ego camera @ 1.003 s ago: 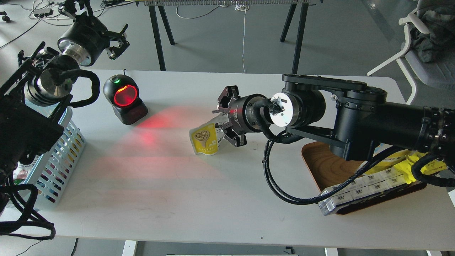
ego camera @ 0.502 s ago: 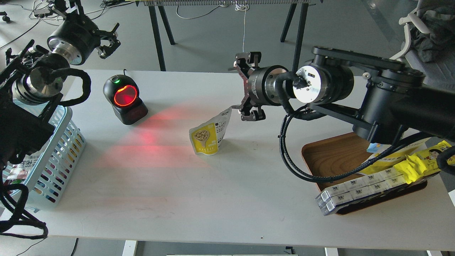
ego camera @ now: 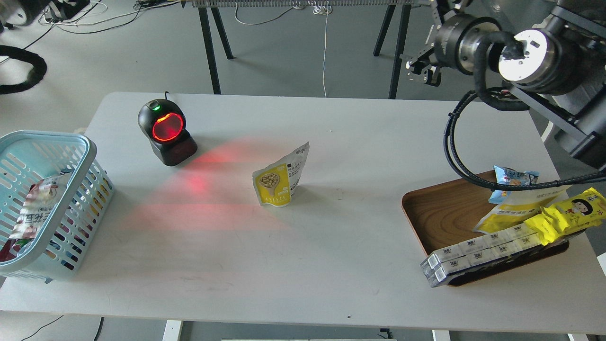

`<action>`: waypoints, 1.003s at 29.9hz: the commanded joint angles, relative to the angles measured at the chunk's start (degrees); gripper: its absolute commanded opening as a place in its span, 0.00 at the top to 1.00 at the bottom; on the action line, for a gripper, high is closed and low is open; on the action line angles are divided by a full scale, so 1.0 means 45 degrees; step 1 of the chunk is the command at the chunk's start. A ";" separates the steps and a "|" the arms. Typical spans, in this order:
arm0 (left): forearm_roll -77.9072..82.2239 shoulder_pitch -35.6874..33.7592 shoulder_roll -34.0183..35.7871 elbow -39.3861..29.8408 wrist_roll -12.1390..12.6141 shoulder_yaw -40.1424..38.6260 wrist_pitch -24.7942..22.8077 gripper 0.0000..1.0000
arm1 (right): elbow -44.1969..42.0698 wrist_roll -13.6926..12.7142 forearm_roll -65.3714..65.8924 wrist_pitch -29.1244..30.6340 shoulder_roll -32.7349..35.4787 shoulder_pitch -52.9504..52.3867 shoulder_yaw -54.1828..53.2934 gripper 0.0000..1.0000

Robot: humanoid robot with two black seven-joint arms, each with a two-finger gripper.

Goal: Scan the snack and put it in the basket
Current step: 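Open the right gripper and lift it back above the tray, then reach the left gripper to the yellow packet and grasp it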

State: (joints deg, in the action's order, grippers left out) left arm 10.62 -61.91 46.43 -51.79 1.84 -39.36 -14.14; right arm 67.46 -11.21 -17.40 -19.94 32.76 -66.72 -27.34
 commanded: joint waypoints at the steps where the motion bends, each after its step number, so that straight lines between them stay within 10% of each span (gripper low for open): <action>1: 0.0081 -0.0383 0.1494 -0.1590 0.0002 0.0971 -0.0217 0.00 | -0.1725 0.0555 0.0000 0.2569 0.0024 0.1346 -0.1207 0.04; 14: 0.6113 -0.0247 0.6048 -0.9288 -0.0134 0.2397 -0.0257 0.00 | -0.5205 0.1455 -0.0078 0.9176 -0.0132 0.4474 -0.4041 0.03; 30: 1.7496 0.0669 0.3200 -1.0483 -0.0232 0.5192 0.0798 0.00 | -0.5636 0.1650 -0.0039 0.9784 -0.0230 0.5041 -0.4316 0.02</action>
State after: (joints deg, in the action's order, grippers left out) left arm 80.67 -61.44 64.10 -98.87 0.86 -16.65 -11.09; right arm 42.14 -3.79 -17.59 24.30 31.79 -44.07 -46.97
